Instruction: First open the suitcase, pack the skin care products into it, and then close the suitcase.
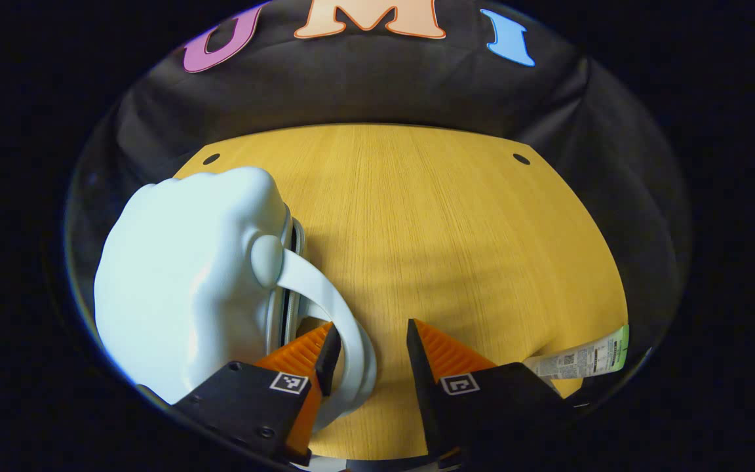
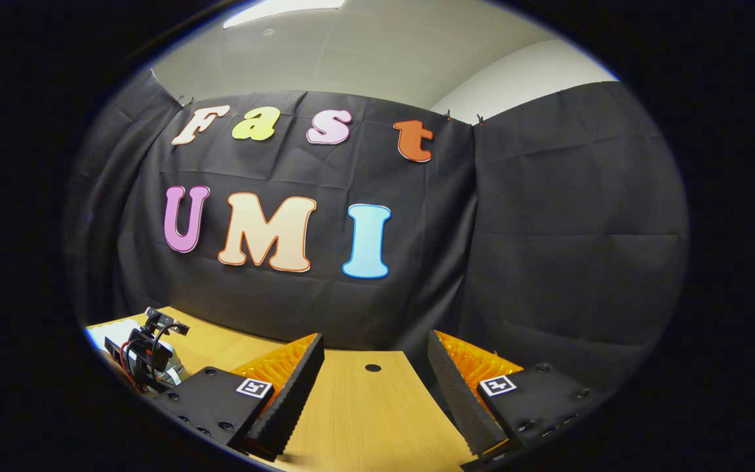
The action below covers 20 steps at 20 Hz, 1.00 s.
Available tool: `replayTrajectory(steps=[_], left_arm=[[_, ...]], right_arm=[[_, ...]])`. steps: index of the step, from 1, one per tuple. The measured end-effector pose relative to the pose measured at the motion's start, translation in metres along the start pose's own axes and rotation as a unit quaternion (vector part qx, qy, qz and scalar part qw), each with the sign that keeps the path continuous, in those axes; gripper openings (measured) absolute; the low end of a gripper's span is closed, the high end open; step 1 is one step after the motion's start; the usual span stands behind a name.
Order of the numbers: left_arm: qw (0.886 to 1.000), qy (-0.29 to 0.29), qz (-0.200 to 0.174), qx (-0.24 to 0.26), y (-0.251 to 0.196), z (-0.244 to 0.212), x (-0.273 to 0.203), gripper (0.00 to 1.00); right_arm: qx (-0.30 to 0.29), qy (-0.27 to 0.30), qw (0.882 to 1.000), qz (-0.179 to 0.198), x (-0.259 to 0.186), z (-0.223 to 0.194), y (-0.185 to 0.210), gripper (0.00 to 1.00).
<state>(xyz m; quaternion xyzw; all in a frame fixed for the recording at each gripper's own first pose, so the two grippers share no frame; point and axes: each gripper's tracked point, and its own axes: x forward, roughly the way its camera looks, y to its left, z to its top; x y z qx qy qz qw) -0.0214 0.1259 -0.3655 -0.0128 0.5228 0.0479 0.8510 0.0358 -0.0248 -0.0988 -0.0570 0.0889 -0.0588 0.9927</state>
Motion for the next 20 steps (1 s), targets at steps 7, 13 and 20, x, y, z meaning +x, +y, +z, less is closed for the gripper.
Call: replayTrajectory(steps=[7,13,20], left_arm=[[1.0,0.007,0.027,0.012,0.008,0.005,-0.006,0.08],[0.998,-0.031,0.048,0.017,0.015,0.023,-0.047,0.0],[0.993,-0.079,0.077,0.042,0.021,0.056,-0.094,0.0]], right_arm=[[0.012,-0.014,1.0,0.014,0.002,-0.003,-0.006,0.99],[0.034,-0.026,0.994,0.104,-0.001,-0.011,0.025,0.99],[0.084,-0.035,0.989,0.118,-0.011,-0.005,0.048,0.98]])
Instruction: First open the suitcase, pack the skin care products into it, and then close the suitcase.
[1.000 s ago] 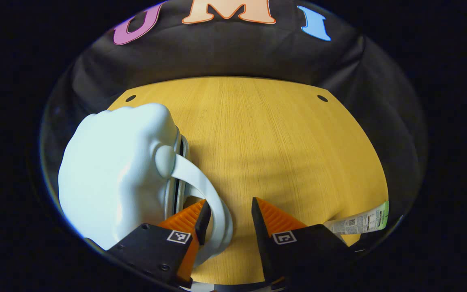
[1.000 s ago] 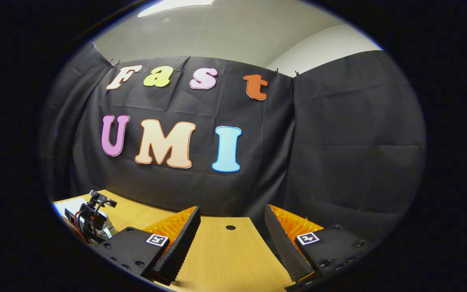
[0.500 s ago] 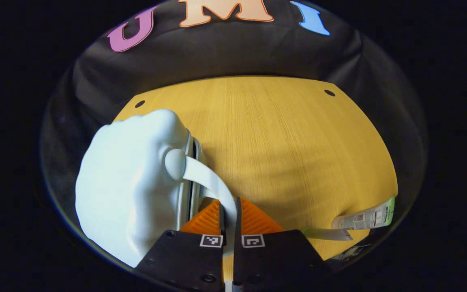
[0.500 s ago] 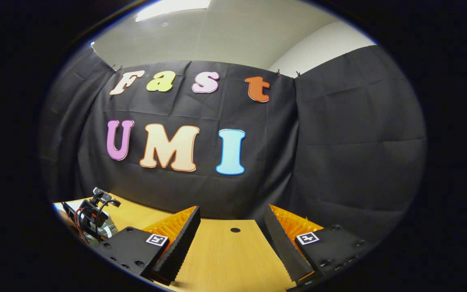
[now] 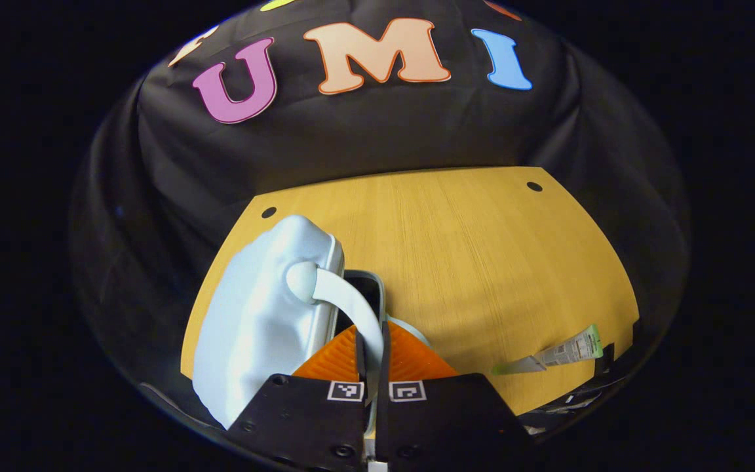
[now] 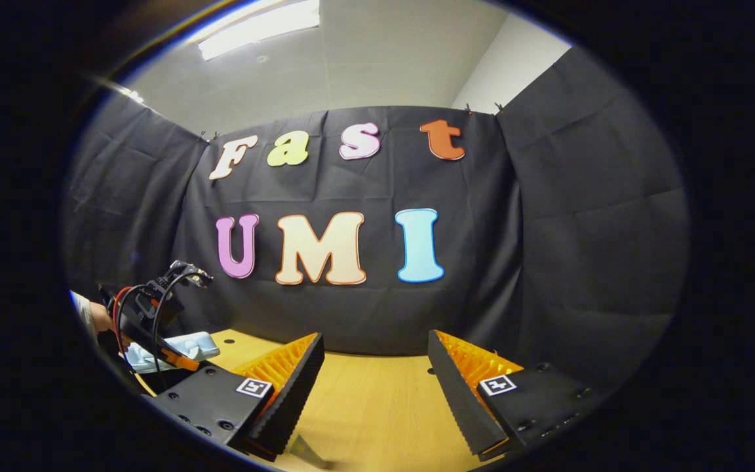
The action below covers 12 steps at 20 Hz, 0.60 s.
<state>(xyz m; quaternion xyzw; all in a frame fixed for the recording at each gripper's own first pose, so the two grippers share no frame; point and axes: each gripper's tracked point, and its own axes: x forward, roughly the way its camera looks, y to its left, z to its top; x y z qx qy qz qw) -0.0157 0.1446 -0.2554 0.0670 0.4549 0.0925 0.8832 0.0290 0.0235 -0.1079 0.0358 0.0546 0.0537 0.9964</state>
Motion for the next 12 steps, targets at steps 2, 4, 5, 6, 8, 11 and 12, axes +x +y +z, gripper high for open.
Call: replayTrajectory(steps=[2,4,5,6,8,11,12], left_arm=[[1.0,-0.009,-0.004,-0.001,0.009,0.006,-0.006,0.0],[1.0,-0.018,-0.005,0.0,0.021,0.012,-0.013,0.0],[1.0,-0.026,-0.004,0.001,0.027,0.015,-0.015,0.0],[0.999,-0.032,-0.003,0.003,0.033,0.018,-0.016,0.0],[0.999,-0.043,0.003,0.007,0.047,0.025,-0.018,0.0],[0.998,-0.058,0.012,0.018,0.071,0.034,-0.018,0.0],[0.998,-0.063,0.014,0.018,0.079,0.036,-0.019,0.0]], right_arm=[[0.002,-0.009,1.0,0.001,-0.004,0.004,0.019,0.98],[-0.006,-0.012,1.0,0.003,-0.004,0.005,0.034,0.98],[-0.01,-0.008,1.0,0.002,-0.005,0.002,0.041,0.98],[-0.008,-0.006,1.0,0.0,-0.005,0.002,0.047,0.98],[-0.004,-0.007,1.0,0.001,-0.007,0.004,0.062,1.0],[-0.024,-0.005,1.0,0.004,-0.005,0.002,0.083,1.0],[-0.026,-0.007,1.0,0.004,-0.005,0.004,0.09,0.98]])
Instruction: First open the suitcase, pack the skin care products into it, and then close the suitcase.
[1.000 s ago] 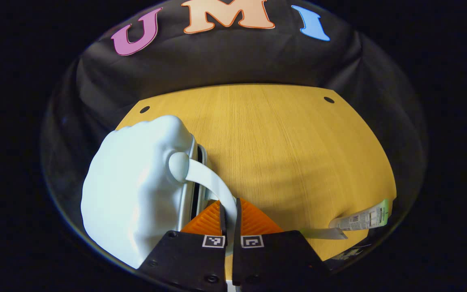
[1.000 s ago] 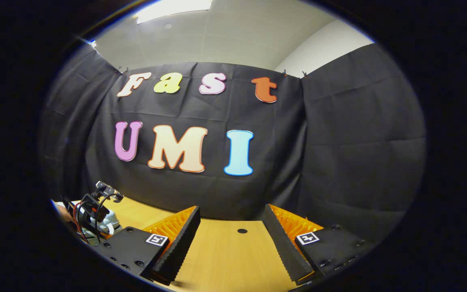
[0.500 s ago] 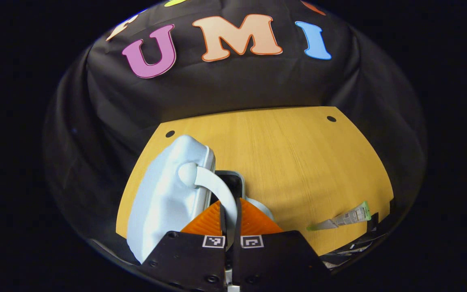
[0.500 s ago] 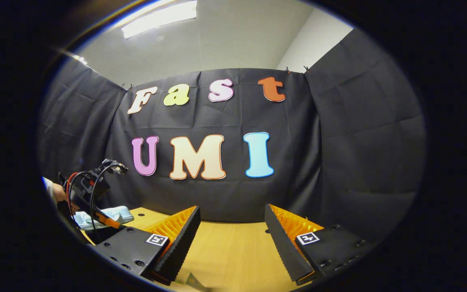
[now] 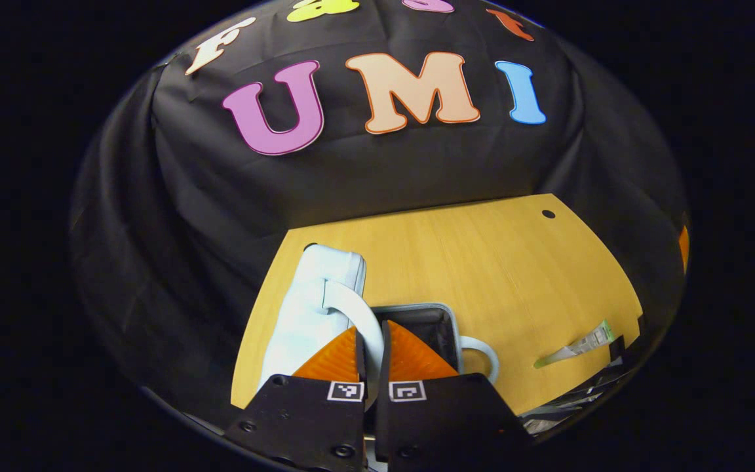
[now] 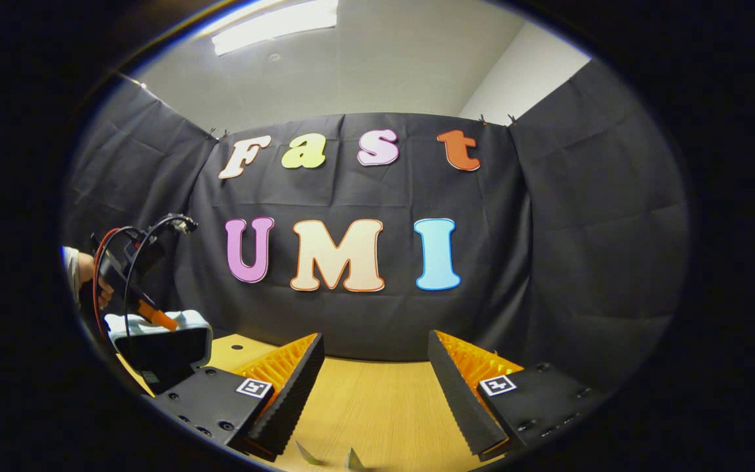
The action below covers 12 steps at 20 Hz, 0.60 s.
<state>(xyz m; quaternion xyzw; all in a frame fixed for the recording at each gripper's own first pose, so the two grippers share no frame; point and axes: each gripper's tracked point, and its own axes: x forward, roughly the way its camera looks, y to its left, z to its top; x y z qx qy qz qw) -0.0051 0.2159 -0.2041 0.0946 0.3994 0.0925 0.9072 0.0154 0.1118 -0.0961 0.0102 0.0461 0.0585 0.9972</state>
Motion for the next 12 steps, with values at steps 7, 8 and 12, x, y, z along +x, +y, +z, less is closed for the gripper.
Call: replayTrajectory(steps=[7,8,12], left_arm=[[0.999,-0.043,-0.004,-0.026,0.04,0.009,0.005,0.0],[0.999,-0.044,-0.001,-0.025,0.049,0.009,0.007,0.0],[0.998,-0.046,0.008,-0.046,0.082,0.007,0.013,0.0]], right_arm=[[0.0,-0.011,1.0,-0.008,0.015,0.004,0.048,0.98],[0.0,-0.012,1.0,-0.01,0.017,0.004,0.055,0.98],[-0.019,-0.013,0.999,-0.026,0.024,0.001,0.075,0.98]])
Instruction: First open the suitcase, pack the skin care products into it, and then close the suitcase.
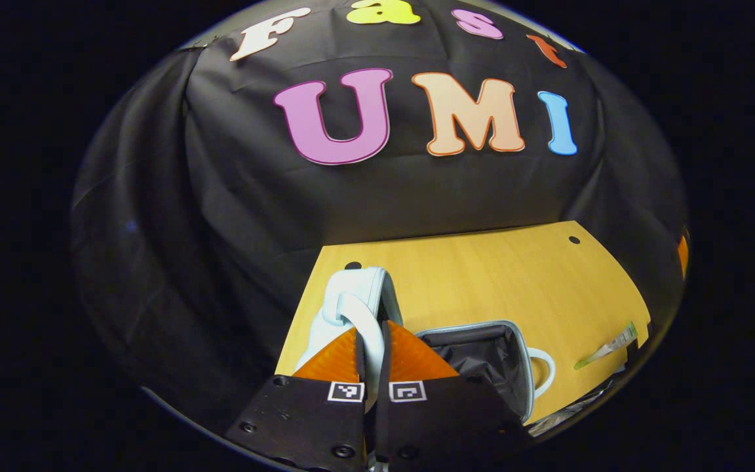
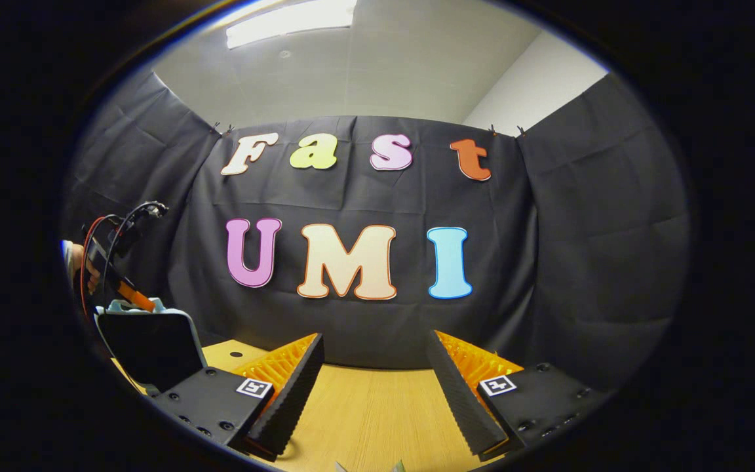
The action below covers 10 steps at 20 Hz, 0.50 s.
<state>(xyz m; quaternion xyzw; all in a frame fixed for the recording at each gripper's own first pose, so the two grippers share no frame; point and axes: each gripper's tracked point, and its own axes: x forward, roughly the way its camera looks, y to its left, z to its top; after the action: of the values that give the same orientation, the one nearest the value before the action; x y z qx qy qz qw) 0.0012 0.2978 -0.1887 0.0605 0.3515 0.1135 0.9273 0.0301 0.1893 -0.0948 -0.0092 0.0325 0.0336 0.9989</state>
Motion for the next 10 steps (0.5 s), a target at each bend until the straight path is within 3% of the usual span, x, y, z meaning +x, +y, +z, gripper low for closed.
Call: replayTrajectory(steps=[6,10], left_arm=[[0.999,0.0,0.005,-0.035,0.038,-0.011,0.01,0.0],[0.998,0.014,0.035,-0.048,0.068,-0.029,0.018,0.0]], right_arm=[[-0.014,0.026,1.0,-0.009,0.003,-0.019,0.034,0.98],[-0.026,0.035,0.999,-0.006,0.004,-0.022,0.058,0.98]])
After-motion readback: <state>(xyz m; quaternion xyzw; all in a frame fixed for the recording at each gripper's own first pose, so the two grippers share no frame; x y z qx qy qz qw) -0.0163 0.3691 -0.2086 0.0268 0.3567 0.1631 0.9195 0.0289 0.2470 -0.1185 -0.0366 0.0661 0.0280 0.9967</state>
